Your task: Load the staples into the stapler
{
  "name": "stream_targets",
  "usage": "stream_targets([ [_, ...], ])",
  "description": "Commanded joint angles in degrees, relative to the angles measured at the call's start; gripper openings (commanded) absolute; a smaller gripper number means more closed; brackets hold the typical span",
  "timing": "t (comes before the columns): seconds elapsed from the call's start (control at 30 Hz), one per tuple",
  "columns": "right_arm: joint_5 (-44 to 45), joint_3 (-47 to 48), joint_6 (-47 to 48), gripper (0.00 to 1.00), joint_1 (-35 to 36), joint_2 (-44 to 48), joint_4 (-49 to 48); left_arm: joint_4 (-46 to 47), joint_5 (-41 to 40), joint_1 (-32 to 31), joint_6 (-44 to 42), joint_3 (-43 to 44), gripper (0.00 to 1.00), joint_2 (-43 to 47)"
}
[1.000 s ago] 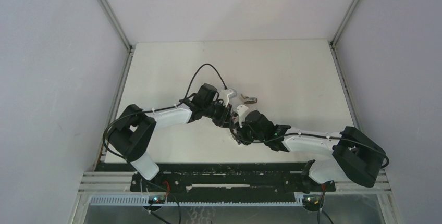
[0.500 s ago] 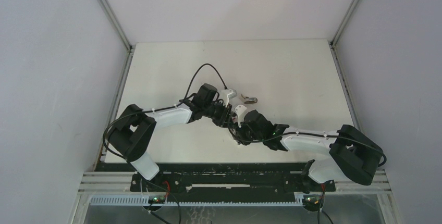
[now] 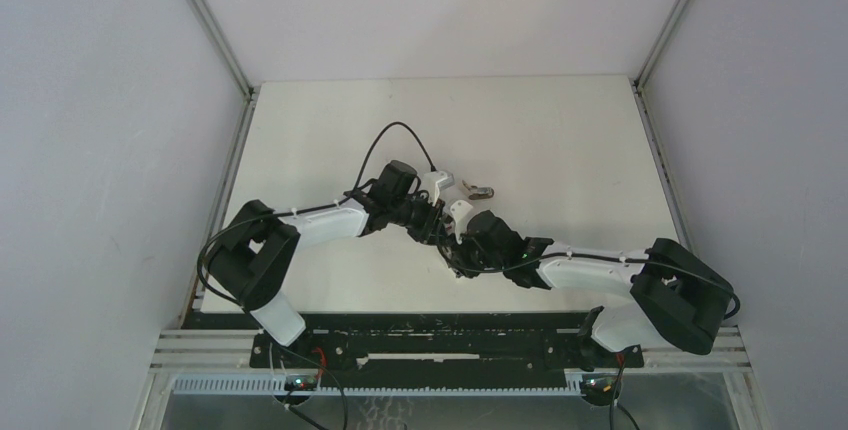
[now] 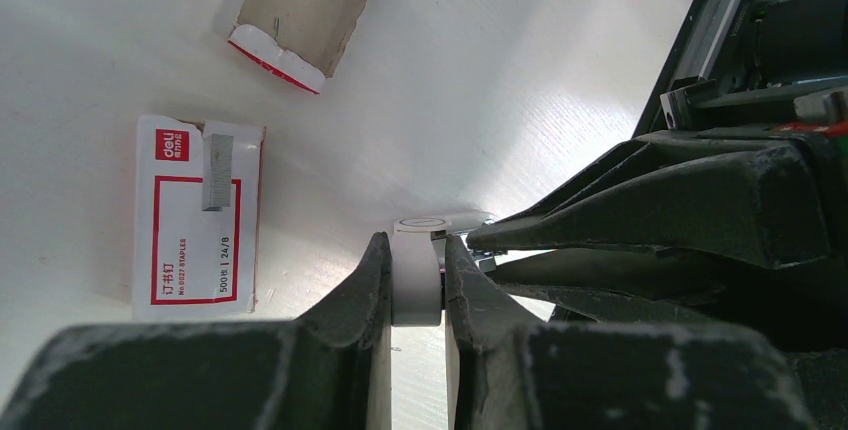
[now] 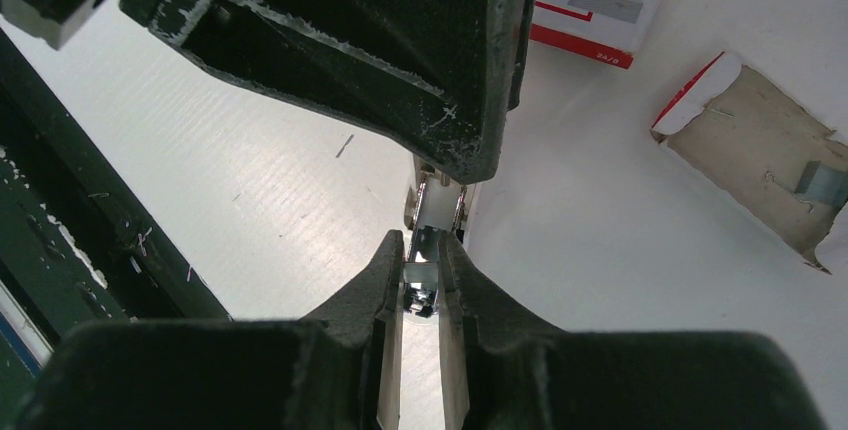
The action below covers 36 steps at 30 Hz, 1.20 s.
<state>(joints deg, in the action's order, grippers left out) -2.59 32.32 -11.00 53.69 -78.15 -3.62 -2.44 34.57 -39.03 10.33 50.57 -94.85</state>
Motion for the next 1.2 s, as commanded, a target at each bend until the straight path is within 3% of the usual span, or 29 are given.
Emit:
stream_targets([
  [0.0, 0.71, 1.96, 0.79, 0.11, 0.45, 1.47, -1.69, -0.2, 0.54, -0.44, -1.41, 0.66, 0.0, -1.05],
  [1.17, 5.49, 2.9, 0.42, 0.1, 0.47, -0.83, 0.69, -0.2, 0.33, -0.48, -1.41, 0.67, 0.0, -0.6],
])
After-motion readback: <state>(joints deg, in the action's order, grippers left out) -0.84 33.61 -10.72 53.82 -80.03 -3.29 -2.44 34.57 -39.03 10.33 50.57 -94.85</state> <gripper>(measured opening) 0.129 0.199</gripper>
